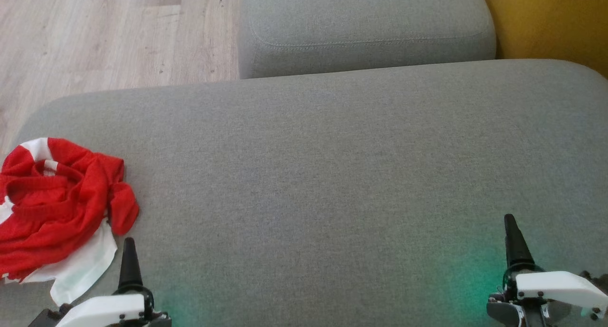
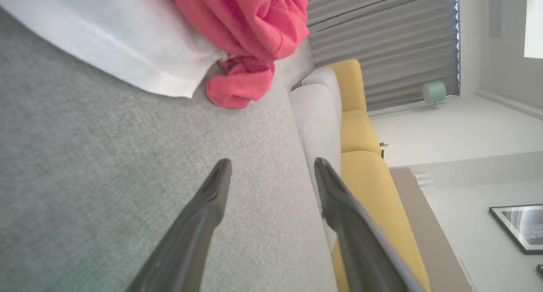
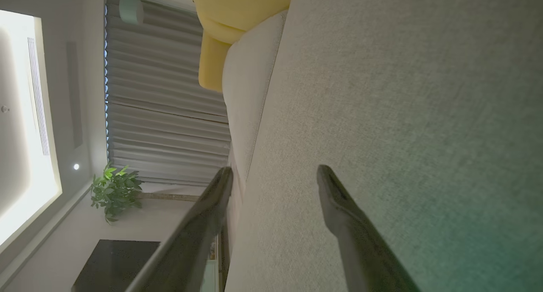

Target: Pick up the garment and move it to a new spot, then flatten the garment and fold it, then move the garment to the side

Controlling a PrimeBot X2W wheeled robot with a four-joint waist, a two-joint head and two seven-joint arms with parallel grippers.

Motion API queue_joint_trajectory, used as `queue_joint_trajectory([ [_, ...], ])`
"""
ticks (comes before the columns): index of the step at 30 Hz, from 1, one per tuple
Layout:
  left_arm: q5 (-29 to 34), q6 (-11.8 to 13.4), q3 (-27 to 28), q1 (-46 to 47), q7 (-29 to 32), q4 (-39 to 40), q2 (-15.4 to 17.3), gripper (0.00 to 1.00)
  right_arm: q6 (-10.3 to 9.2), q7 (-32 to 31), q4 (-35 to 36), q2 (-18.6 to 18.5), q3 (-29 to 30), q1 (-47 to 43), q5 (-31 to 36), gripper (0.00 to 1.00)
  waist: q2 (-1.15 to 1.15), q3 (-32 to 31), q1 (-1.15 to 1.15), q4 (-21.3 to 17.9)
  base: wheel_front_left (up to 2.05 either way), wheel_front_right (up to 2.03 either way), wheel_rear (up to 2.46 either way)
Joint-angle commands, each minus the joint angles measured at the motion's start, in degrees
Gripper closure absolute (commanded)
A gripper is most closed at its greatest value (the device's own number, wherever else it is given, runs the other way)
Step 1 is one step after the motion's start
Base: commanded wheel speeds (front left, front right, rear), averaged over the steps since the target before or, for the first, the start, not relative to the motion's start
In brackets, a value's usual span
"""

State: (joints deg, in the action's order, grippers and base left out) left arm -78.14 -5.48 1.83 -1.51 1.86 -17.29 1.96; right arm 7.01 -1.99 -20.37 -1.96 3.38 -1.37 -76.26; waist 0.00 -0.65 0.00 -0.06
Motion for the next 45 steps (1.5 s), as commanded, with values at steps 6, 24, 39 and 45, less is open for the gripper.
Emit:
queue_joint_trajectory([
  [6,5.11,0.72,-0.46,1.84,-1.42,3.22,0.49,0.0,0.13,1.49,2.92,-0.41,-1.1,2.73,5.95,0.0,0.0,-0.31,0.0,-0.02,0.0,0.0,0.0],
  [24,17.38,2.28,-2.38,1.21,-4.45,5.65,0.57,0.0,0.2,4.53,4.09,-0.51,-4.54,3.01,19.22,0.0,0.0,-1.05,0.0,-0.37,0.0,0.0,0.0],
  [39,27.75,3.94,-3.95,0.6,-7.14,7.35,0.64,0.0,0.26,7.23,4.67,-0.6,-7.9,3.35,30.82,0.0,0.0,-1.8,0.0,-0.43,0.0,0.0,0.0],
  [45,31.51,4.61,-4.48,0.46,-8.15,8.08,0.67,0.0,0.28,8.24,5.07,-0.63,-8.86,3.51,35.36,0.0,0.0,-1.93,0.0,-0.59,0.0,0.0,0.0],
])
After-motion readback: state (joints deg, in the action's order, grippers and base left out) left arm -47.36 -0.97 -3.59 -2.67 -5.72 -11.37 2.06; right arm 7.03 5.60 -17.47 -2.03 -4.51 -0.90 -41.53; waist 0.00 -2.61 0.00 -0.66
